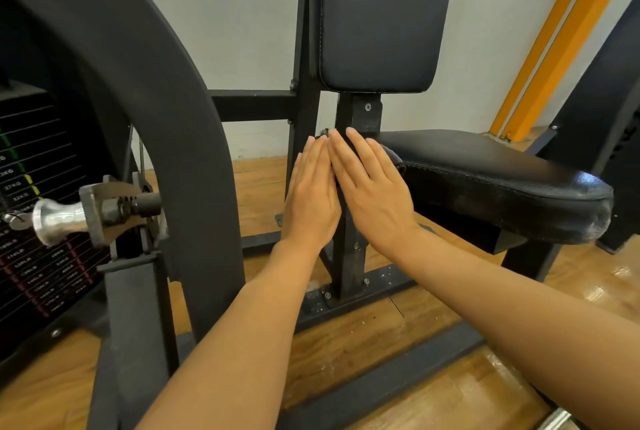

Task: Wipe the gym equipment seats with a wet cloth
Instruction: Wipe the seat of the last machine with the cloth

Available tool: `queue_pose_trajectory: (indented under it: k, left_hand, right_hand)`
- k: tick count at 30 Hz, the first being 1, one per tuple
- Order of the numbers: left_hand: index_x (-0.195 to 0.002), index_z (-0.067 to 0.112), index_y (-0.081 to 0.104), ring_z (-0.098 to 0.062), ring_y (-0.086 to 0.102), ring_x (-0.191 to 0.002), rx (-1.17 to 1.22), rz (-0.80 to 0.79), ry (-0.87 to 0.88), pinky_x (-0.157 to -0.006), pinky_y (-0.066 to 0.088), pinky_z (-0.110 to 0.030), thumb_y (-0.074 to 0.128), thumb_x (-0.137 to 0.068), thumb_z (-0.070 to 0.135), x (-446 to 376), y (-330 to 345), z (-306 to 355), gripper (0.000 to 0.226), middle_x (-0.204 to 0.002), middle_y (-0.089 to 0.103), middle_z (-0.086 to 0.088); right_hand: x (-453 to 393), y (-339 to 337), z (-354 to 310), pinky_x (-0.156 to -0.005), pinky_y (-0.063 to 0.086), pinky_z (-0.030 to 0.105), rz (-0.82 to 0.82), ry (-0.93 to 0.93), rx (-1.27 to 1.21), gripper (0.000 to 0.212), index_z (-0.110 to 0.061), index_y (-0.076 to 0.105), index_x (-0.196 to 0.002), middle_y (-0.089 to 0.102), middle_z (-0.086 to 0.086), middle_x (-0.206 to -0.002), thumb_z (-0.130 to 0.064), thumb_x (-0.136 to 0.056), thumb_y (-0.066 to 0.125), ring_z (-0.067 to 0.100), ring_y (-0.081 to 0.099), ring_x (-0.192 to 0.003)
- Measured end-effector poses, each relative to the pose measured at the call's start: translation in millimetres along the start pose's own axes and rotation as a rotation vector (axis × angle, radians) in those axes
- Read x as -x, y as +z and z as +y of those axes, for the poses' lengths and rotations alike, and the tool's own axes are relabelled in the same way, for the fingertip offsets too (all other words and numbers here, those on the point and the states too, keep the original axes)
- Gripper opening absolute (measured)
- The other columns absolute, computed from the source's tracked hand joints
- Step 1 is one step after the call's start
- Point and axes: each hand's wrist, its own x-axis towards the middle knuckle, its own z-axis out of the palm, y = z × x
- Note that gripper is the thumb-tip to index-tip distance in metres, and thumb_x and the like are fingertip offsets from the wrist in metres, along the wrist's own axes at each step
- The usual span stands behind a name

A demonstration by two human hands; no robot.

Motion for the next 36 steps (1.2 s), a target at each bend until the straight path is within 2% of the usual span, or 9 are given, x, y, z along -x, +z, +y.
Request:
queue_pose_trajectory:
  k: [4, 8, 11, 15, 20, 26, 30, 33, 36]
  left_hand:
    - [-0.155, 0.013, 0.025, 0.01, -0.002, -0.143, -0.039, 0.006, 0.01, -0.125, 0.011, -0.031, 0.033, -0.108, 0.017, 1.3, -1.9, 4.5, 0.048, -0.162, 0.023, 0.001]
    - [-0.155, 0.012, 0.026, 0.003, 0.001, -0.143, -0.082, 0.002, -0.016, -0.122, 0.009, -0.027, 0.038, -0.107, 0.02, 3.2, -3.2, 10.8, 0.05, -0.163, 0.022, -0.002]
    - [-0.155, 0.013, 0.025, 0.002, 0.0, -0.143, -0.088, -0.009, -0.017, -0.123, 0.01, -0.029, 0.041, -0.107, 0.024, 4.7, -2.9, 13.1, 0.053, -0.163, 0.021, -0.002]
    - [-0.156, 0.012, 0.022, -0.002, -0.001, -0.145, -0.092, -0.013, 0.002, -0.123, 0.011, -0.034, 0.046, -0.104, 0.031, 4.9, -1.5, 10.5, 0.06, -0.164, 0.02, -0.004]
    - [-0.155, 0.009, 0.022, -0.006, 0.001, -0.147, -0.071, 0.002, 0.008, -0.124, 0.018, -0.043, 0.046, -0.104, 0.028, 2.9, -0.6, 10.3, 0.059, -0.163, 0.021, -0.006]
    - [-0.156, 0.011, 0.021, -0.004, -0.002, -0.146, -0.129, -0.014, 0.003, -0.124, 0.008, -0.033, 0.043, -0.104, 0.033, 3.7, -1.3, 9.7, 0.061, -0.164, 0.018, -0.006]
    - [-0.157, 0.011, 0.017, -0.007, -0.003, -0.149, -0.139, -0.034, 0.005, -0.123, 0.006, -0.032, 0.043, -0.102, 0.041, 4.7, -0.7, 11.9, 0.067, -0.165, 0.014, -0.004]
    - [-0.158, 0.012, 0.014, -0.014, -0.002, -0.152, -0.177, -0.04, -0.015, -0.123, 0.003, -0.032, 0.041, -0.103, 0.046, 4.2, 1.8, 12.9, 0.07, -0.166, 0.01, -0.005]
    - [-0.157, 0.015, 0.02, -0.016, -0.002, -0.152, -0.224, -0.02, 0.059, -0.124, 0.003, -0.036, 0.032, -0.102, 0.049, 3.0, 6.6, 11.2, 0.066, -0.165, 0.013, -0.007]
  right_hand:
    - [11.9, -12.1, 20.1, -0.123, 0.019, 0.045, -0.066, -0.108, -0.027, 0.052, -0.006, 0.027, -0.154, 0.027, 0.013, -0.162, -0.014, -0.102, 0.023, 0.034, 0.025, -0.149]
    - [57.7, -37.8, 57.4, -0.125, 0.002, 0.046, -0.179, -0.175, 0.044, 0.063, -0.004, 0.018, -0.156, 0.01, 0.014, -0.165, -0.007, -0.093, 0.022, 0.036, 0.008, -0.152]
    - [83.5, -48.6, 73.2, -0.123, 0.0, 0.044, -0.179, -0.148, 0.03, 0.062, -0.001, 0.023, -0.155, 0.01, 0.015, -0.164, 0.001, -0.093, 0.026, 0.032, 0.004, -0.152]
    - [53.4, -39.3, 48.4, -0.124, 0.004, 0.045, -0.135, -0.092, 0.073, 0.055, -0.003, 0.011, -0.157, 0.008, 0.014, -0.165, -0.004, -0.102, 0.014, 0.034, 0.009, -0.152]
    - [8.2, -24.1, 28.4, -0.12, 0.024, 0.044, -0.134, -0.006, 0.03, 0.058, -0.006, 0.034, -0.153, 0.035, 0.014, -0.158, -0.017, -0.099, 0.016, 0.035, 0.036, -0.144]
    - [46.3, -45.1, 64.4, -0.121, 0.012, 0.045, -0.236, -0.145, 0.016, 0.065, -0.008, 0.027, -0.154, 0.03, 0.014, -0.161, -0.01, -0.09, 0.021, 0.037, 0.025, -0.148]
    - [83.4, -74.8, 96.7, -0.122, 0.006, 0.048, -0.238, -0.128, 0.038, 0.066, -0.005, 0.029, -0.154, 0.025, 0.016, -0.162, -0.006, -0.088, 0.03, 0.038, 0.017, -0.149]
    - [100.9, -84.5, 105.6, -0.122, 0.009, 0.046, -0.208, -0.063, 0.057, 0.056, -0.004, 0.03, -0.154, 0.026, 0.015, -0.162, 0.001, -0.098, 0.032, 0.039, 0.022, -0.148]
    - [93.5, -75.8, 100.4, -0.121, 0.014, 0.049, -0.188, -0.047, 0.085, 0.05, -0.005, 0.031, -0.154, 0.028, 0.016, -0.161, -0.008, -0.105, 0.026, 0.041, 0.025, -0.146]
